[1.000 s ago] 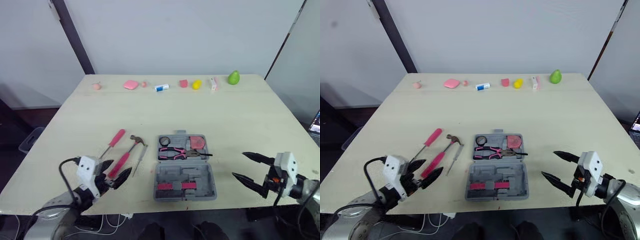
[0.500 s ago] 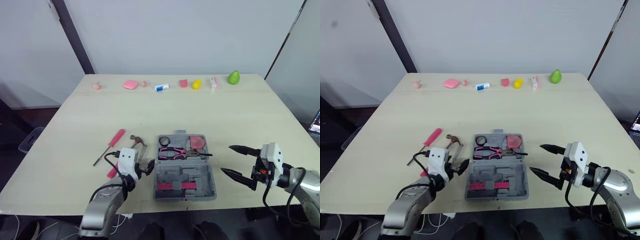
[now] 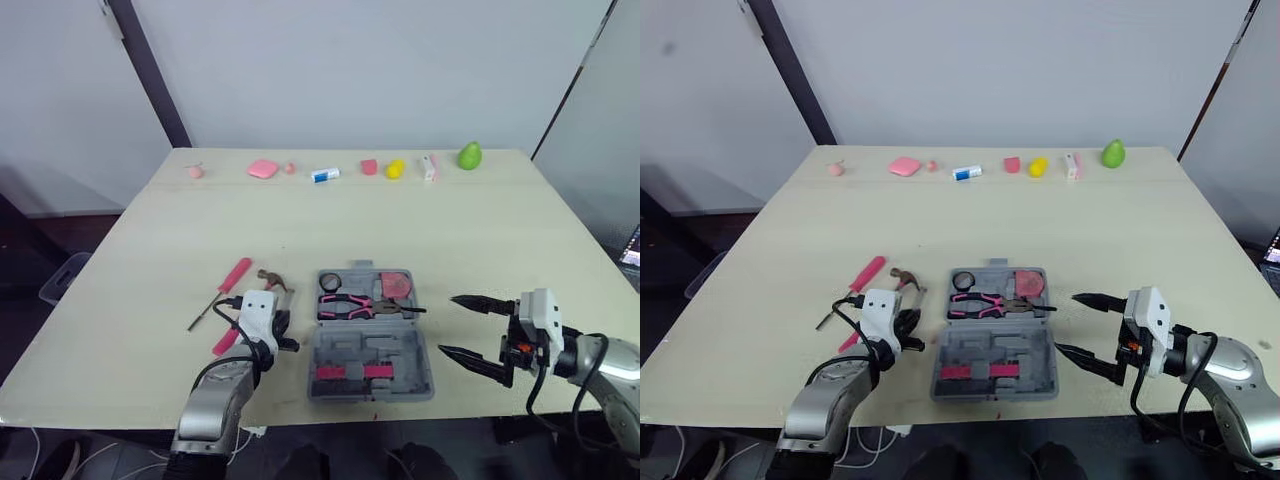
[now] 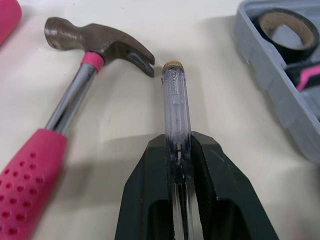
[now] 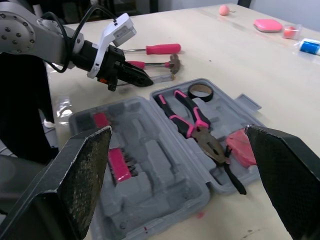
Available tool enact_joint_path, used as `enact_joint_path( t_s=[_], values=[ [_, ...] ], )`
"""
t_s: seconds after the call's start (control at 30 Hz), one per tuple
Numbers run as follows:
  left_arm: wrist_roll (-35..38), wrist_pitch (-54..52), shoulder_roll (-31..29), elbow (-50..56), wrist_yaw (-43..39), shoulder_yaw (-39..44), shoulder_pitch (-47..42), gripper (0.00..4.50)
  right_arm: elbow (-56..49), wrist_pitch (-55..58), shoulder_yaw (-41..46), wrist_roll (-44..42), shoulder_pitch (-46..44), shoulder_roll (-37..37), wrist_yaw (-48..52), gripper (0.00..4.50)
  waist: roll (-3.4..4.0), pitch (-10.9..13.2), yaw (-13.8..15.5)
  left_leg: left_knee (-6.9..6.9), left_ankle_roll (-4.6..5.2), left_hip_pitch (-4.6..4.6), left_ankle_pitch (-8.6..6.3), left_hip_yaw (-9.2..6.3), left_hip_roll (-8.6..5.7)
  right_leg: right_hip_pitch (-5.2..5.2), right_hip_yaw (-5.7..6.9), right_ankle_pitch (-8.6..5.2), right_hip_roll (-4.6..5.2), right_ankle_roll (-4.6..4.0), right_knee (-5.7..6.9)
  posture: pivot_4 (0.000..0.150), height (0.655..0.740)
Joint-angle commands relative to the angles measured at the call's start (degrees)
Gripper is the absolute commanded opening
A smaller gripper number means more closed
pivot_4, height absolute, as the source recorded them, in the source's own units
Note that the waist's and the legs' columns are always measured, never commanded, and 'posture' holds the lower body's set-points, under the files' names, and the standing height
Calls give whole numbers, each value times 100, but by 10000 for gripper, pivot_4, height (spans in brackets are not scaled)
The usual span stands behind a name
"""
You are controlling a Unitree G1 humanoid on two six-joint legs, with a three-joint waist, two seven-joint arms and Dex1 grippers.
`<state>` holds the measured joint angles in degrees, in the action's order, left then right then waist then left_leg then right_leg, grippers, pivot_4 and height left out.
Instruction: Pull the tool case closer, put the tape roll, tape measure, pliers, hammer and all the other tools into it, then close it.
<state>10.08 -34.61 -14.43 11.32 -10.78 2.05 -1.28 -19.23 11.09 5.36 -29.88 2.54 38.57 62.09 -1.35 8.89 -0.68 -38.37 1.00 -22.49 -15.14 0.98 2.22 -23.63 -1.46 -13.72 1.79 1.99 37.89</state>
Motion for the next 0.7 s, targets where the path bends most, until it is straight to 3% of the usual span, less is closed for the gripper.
enact_joint_path(
  t_s=[0.03, 0.3, 0.7],
  values=[
    [138, -311, -65, 861, -32, 148, 551, 952, -184, -59, -3, -146, -151, 63, 169, 45000, 0, 0, -10, 1, 0, 0, 0, 0, 1, 0, 0, 0, 0, 0, 0, 1500, 7400],
    [42, -714, 131, 2060, 354, 241, 1528, 951, -101, -96, -177, -145, -420, -1, 347, 45000, -6, 5, 26, -2, 0, 2, 0, -2, 1, 1, 3, -8, 3, -13, 1, 1500, 7400],
    [-86, -572, 364, 2056, 602, 333, 1822, 952, 48, -126, -370, -133, -726, -57, 529, 45000, -7, 5, 9, -2, 0, 0, 0, 0, 0, 0, 1, -7, 3, -12, -2, 1500, 7400]
  ],
)
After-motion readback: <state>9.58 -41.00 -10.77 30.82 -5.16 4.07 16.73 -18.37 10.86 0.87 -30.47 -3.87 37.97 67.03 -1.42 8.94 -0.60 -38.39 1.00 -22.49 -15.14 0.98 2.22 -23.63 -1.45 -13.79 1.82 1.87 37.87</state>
